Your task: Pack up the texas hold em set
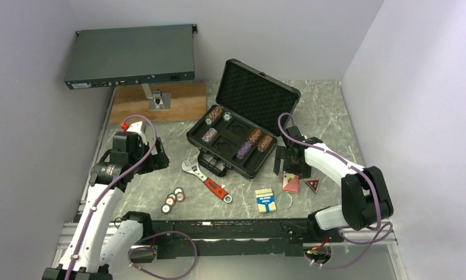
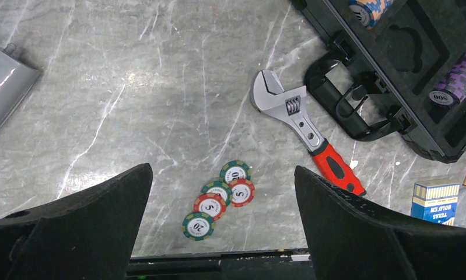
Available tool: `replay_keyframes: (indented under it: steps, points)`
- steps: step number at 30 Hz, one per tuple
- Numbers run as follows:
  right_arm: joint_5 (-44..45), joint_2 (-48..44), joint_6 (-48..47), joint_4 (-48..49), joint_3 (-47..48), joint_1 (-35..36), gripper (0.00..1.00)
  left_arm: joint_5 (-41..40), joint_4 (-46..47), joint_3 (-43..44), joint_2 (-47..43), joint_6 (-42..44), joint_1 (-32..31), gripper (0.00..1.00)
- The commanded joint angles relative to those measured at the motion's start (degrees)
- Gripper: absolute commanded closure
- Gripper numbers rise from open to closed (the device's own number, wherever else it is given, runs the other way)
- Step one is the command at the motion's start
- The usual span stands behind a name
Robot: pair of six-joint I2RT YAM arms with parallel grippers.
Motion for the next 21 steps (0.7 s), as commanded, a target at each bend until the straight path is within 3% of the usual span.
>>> replay_keyframes:
  steps: [1,11,14,18,21]
  points:
    - [-0.7,1.3,3.5,-0.2,-1.5,0.1,0.08,0.2,1.1,0.2,-0.2,-0.6,0.0,0.01]
    - [-0.4,1.1,4.5,0.2,-2.3,0.1,0.23,0.0,1.1,0.2,-0.3,-0.6,0.0,0.01]
    - [0.0,1.6,4.6,-0.2,-2.1,0.0,0.32,0.0,1.1,0.2,-0.4,-0.7,0.0,0.01]
    - [0.9,0.9,4.6,-0.4,-1.8,0.1,0.55,0.0,1.0,0.2,-0.3,-0.7,0.0,0.01]
    - [1.4,0.0,3.2,-1.2,-0.4,0.1,0.62,0.0,1.1,0.2,-0.3,-0.6,0.0,0.01]
